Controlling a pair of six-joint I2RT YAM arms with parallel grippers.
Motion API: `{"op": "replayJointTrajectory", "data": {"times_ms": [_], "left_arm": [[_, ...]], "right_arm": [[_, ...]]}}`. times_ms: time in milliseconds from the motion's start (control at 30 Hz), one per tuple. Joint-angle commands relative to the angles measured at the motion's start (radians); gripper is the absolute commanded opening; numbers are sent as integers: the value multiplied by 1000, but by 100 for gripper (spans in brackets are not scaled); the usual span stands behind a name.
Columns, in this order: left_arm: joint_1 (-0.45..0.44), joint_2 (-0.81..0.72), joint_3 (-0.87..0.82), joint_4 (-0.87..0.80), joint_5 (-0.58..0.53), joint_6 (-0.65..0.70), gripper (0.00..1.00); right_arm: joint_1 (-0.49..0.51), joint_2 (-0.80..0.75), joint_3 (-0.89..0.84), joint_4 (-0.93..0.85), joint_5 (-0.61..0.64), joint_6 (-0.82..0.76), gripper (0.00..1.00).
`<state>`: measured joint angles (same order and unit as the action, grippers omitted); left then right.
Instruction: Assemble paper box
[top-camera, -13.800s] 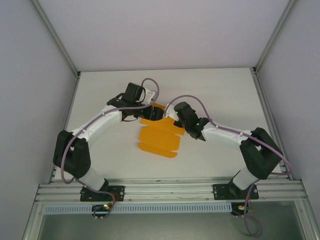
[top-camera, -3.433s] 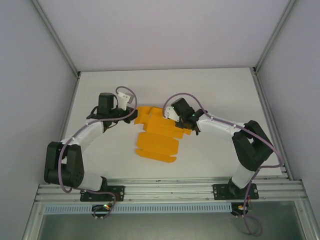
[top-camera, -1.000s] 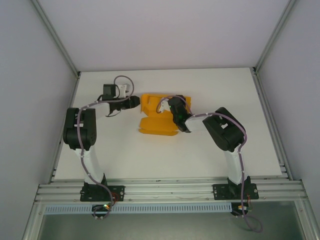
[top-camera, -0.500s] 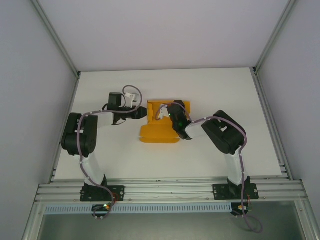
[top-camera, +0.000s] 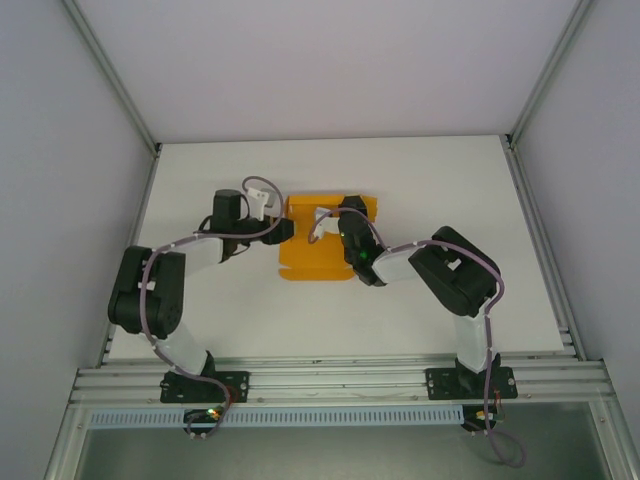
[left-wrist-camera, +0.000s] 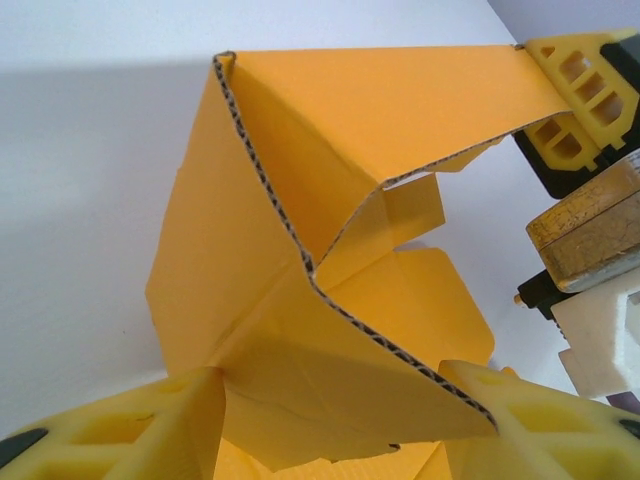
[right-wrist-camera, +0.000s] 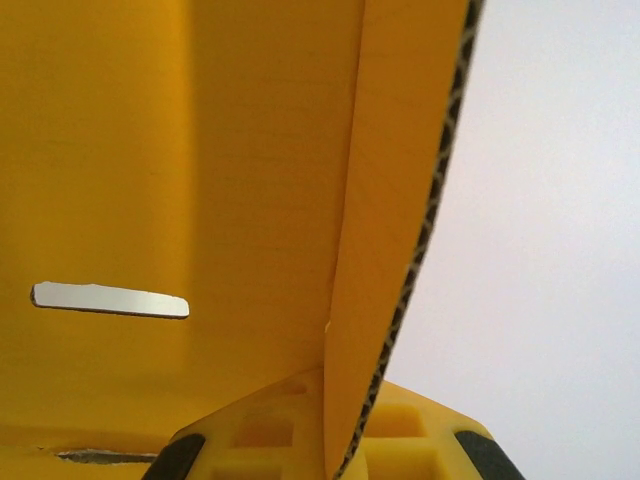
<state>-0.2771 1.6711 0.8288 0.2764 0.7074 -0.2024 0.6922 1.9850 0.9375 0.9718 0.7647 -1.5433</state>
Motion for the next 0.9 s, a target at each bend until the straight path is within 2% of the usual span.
{"op": "replayJointTrajectory", "data": {"times_ms": [0,100,267,433,500,567,633,733,767,867], "left_arm": [[-32,-24,-11,-42,-80,59,57],[-53,-20,-15,-49,-114,69,55],[-69,-33,-44,-20,-139,54,57],[-70,-86,-89,-23,-253,27,60],[-70,-117,-113,-27,-293,18,69],[-69,-151,-139,-18,-298,15,70],[-68,-192,-161,-12,-303,12,76],[-56,-255,-169,-48,-389,-20,89],[-43,-272,-168,-70,-438,-44,96],[32,-293,-168,-110,-510,-134,99]], "right_arm": [[14,5,-8,62,37,-30,0],[20,7,-20,58,40,-10,0],[33,35,-66,124,46,-4,0],[35,69,-101,218,53,-44,0],[35,69,-99,218,54,-50,0],[34,64,-93,193,53,-37,0],[35,61,-90,190,53,-26,0],[35,58,-86,178,53,-27,0],[33,56,-86,164,53,-20,0],[33,53,-82,126,53,9,0]]}}
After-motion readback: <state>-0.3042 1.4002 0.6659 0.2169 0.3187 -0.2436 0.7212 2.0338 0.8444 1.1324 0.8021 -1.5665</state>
